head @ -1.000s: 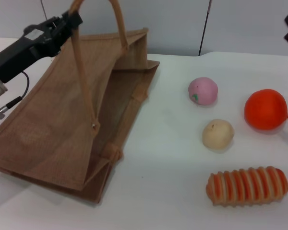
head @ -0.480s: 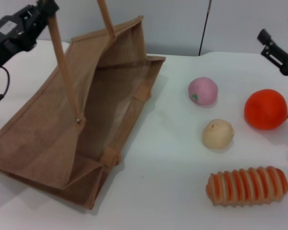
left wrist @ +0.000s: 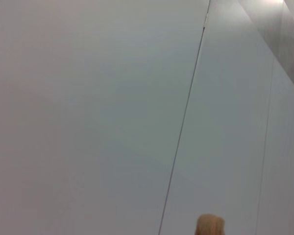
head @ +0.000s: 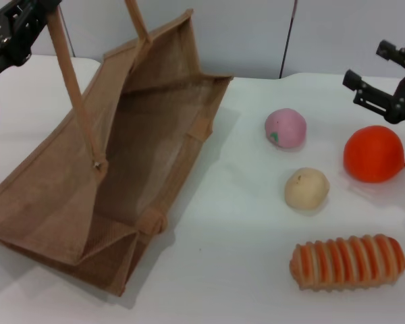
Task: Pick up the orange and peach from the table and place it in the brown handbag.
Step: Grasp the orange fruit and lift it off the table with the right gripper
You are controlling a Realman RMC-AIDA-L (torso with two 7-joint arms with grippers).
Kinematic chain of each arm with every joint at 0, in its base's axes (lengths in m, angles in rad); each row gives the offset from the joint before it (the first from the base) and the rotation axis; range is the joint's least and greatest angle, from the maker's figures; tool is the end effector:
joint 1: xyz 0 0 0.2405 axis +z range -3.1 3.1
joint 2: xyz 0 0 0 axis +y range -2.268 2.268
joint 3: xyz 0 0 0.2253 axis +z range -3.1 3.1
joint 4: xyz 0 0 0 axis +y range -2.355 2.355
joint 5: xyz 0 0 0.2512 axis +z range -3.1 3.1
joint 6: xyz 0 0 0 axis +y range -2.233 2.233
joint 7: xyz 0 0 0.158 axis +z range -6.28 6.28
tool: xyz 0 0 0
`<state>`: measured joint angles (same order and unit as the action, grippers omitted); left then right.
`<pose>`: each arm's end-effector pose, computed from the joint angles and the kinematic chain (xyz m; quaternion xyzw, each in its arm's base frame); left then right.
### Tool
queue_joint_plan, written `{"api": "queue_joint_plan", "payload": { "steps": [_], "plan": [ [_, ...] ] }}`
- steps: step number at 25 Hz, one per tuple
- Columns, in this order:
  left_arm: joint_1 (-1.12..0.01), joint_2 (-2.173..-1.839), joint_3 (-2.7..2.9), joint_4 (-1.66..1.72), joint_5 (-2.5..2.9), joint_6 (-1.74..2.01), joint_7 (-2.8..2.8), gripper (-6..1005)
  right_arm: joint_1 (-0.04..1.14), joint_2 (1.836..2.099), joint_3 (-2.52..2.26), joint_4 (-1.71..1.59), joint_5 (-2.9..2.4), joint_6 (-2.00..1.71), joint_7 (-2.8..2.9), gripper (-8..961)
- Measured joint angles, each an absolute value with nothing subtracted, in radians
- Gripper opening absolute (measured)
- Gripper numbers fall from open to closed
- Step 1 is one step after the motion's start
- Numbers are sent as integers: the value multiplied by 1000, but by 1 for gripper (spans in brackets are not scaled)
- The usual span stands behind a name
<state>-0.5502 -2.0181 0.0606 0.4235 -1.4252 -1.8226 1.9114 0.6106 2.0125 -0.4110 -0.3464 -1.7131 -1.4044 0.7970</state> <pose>-0.2687 0.3468 0.1074 -0.7492 -0.1788 -0.5596 0.3059 0.2698 0.3972 0.0346 -0.8615 0.0934 0.3339 0.3709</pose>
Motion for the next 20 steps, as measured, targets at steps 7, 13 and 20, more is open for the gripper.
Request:
{"api": "queue_joint_plan", "payload": {
  "steps": [7, 13, 20],
  "plan": [
    [-549, -2018, 59, 423, -1425, -1825, 1911, 126, 611, 2013, -411, -461, -1847, -1351, 971, 851],
    [-550, -2019, 58, 423, -1430, -1826, 1911, 126, 610, 2016, -411, -562, -1993, -1302, 1130, 851],
    [-550, -2018, 58, 423, -1432, -1823, 1907, 126, 615, 2019, -411, -643, -2172, -1263, 1295, 851]
  ]
}}
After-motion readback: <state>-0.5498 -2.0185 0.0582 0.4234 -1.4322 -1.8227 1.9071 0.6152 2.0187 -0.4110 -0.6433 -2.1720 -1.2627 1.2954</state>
